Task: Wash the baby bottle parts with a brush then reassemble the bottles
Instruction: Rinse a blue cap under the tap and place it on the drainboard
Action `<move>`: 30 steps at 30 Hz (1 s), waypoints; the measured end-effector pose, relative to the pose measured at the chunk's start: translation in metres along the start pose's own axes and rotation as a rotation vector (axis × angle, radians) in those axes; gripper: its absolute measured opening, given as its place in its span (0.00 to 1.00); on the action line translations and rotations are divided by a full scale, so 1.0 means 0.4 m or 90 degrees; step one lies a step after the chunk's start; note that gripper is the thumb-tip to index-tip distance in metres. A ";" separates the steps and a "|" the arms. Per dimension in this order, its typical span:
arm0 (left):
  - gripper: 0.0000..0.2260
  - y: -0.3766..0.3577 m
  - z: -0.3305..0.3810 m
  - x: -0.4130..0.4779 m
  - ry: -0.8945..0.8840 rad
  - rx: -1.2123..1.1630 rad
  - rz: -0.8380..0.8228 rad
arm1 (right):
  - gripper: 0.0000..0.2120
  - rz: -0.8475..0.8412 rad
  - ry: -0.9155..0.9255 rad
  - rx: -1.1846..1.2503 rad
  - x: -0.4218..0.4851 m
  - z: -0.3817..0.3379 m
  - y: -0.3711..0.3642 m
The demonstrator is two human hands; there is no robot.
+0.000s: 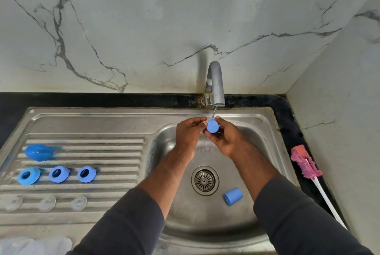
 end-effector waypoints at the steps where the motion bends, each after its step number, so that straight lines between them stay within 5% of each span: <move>1: 0.06 0.003 0.003 -0.001 -0.017 0.020 -0.005 | 0.16 0.001 -0.014 0.010 -0.002 -0.001 0.001; 9: 0.06 0.044 0.007 -0.008 -0.041 0.061 -0.020 | 0.23 -0.009 -0.085 0.027 0.006 0.049 -0.004; 19: 0.06 0.021 -0.034 -0.050 0.005 -0.061 -0.073 | 0.18 -0.062 -0.093 0.000 0.009 0.056 0.052; 30: 0.07 0.029 -0.020 -0.042 0.054 -0.075 -0.059 | 0.19 -0.061 0.170 -0.481 0.017 -0.002 0.021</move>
Point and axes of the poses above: each hand's wrist, its own x-axis towards the middle knuckle, its own y-axis out of the back of the hand, z = x × y, the point moved 4 cm from there along x, towards the middle knuckle, and after that the axes turned 7 degrees about -z, right-handed, at the moved point
